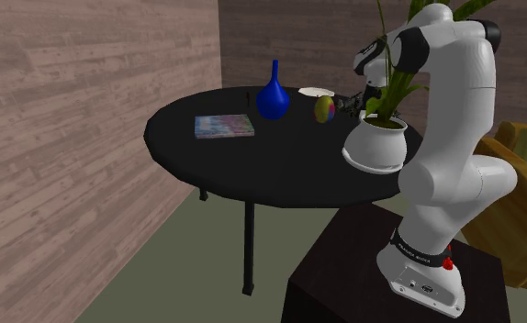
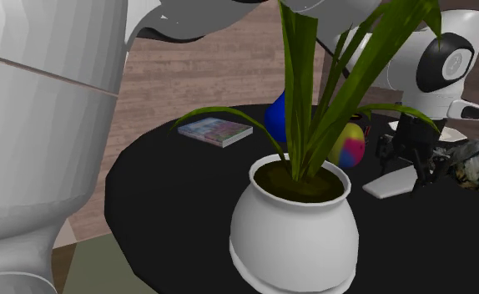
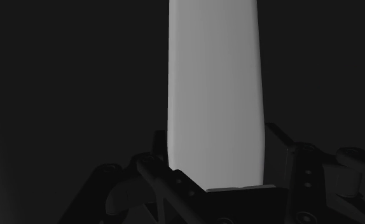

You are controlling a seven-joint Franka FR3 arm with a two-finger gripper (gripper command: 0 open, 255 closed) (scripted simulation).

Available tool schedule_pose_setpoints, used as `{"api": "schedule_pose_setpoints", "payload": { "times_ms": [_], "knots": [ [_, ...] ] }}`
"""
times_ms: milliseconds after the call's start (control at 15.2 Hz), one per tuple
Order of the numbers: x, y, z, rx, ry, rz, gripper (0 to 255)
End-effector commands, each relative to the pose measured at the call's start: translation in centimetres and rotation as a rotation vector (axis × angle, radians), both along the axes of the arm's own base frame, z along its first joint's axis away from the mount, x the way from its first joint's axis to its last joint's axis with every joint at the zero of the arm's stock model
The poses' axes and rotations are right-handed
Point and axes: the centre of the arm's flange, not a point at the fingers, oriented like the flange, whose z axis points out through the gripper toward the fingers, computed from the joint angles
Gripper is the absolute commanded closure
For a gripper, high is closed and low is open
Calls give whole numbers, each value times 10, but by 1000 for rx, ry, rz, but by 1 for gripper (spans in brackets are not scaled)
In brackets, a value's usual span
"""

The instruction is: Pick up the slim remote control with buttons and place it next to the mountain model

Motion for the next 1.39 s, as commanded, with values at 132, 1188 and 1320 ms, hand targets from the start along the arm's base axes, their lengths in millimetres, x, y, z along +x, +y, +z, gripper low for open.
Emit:
{"api": "schedule_pose_setpoints", "payload": {
  "times_ms": [132, 1188, 1320],
  "knots": [
    [0, -1, -21, 0, 0, 0, 255],
    [0, -1, -49, 0, 0, 0, 0],
    [0, -1, -49, 0, 0, 0, 0]
  ]
}}
